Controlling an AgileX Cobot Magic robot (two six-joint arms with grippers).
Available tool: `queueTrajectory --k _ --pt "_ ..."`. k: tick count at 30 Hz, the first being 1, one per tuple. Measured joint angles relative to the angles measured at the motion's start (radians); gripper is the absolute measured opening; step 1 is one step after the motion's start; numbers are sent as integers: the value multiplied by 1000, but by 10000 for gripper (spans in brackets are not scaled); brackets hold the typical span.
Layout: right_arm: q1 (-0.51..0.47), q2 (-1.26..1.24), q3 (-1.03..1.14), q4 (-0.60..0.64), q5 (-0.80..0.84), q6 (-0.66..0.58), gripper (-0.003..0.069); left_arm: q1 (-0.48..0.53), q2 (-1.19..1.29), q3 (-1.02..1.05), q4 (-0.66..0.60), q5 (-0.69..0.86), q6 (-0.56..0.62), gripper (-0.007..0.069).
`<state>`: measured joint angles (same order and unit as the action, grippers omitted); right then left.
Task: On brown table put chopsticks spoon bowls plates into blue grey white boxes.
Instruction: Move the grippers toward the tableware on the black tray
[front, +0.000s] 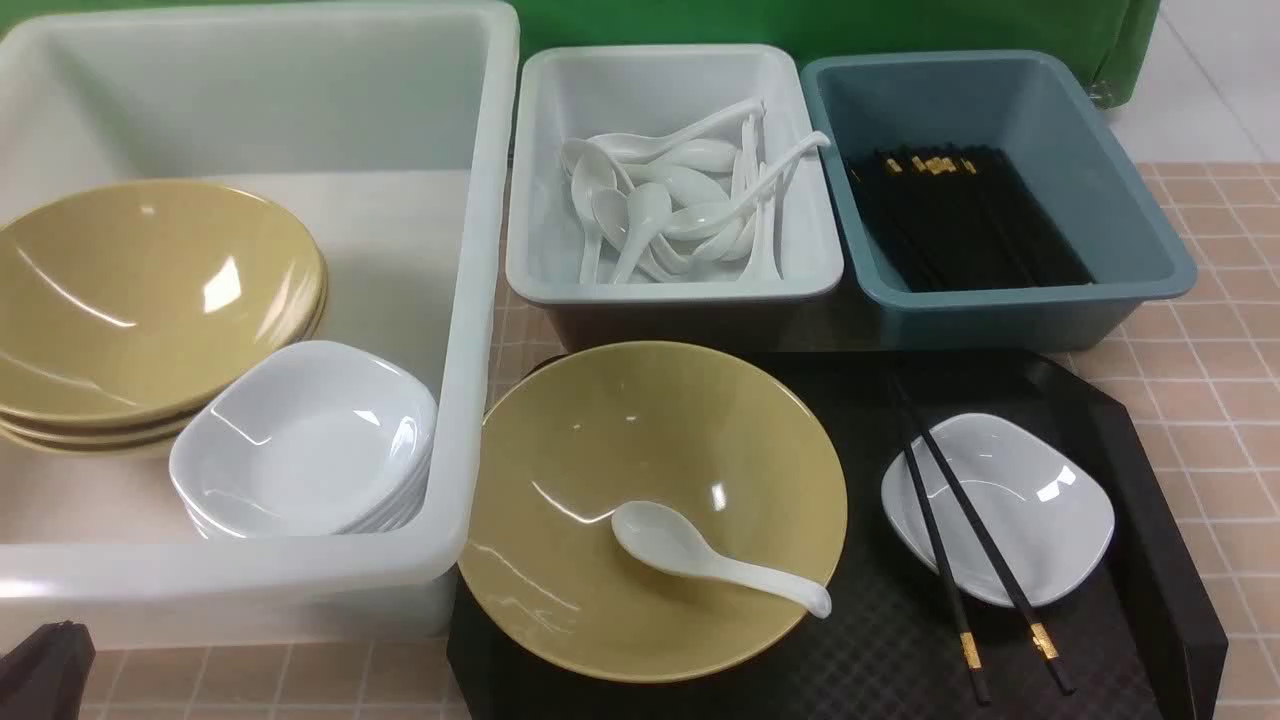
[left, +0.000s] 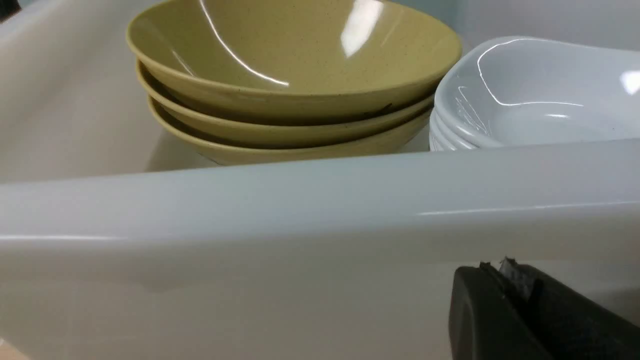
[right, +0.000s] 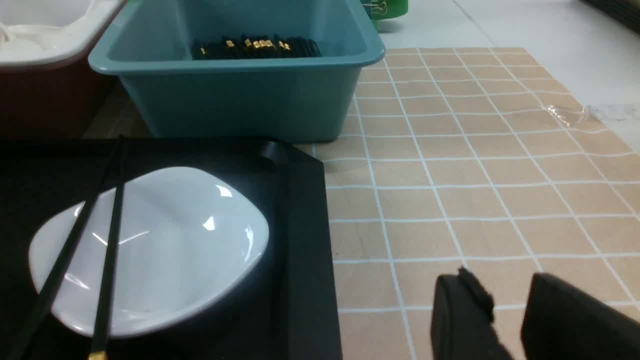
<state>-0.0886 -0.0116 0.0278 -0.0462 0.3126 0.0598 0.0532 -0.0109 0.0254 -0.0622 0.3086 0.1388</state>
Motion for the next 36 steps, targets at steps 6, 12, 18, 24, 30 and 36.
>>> queueTrajectory --k 6,12,18,24,30,36 --pt "0 0 0 0 0 0 237 0 0 0 0 0 0 1" --pt "0 0 0 0 0 0 237 0 0 0 0 0 -2 1" --pt "0 0 0 0 0 0 237 0 0 0 0 0 -2 1" --pt "0 0 0 0 0 0 237 0 0 0 0 0 -2 1" --pt "0 0 0 -56 1 -76 237 0 0 0 0 0 -2 1" --pt "0 0 0 -118 1 -149 237 0 0 0 0 0 -2 1"
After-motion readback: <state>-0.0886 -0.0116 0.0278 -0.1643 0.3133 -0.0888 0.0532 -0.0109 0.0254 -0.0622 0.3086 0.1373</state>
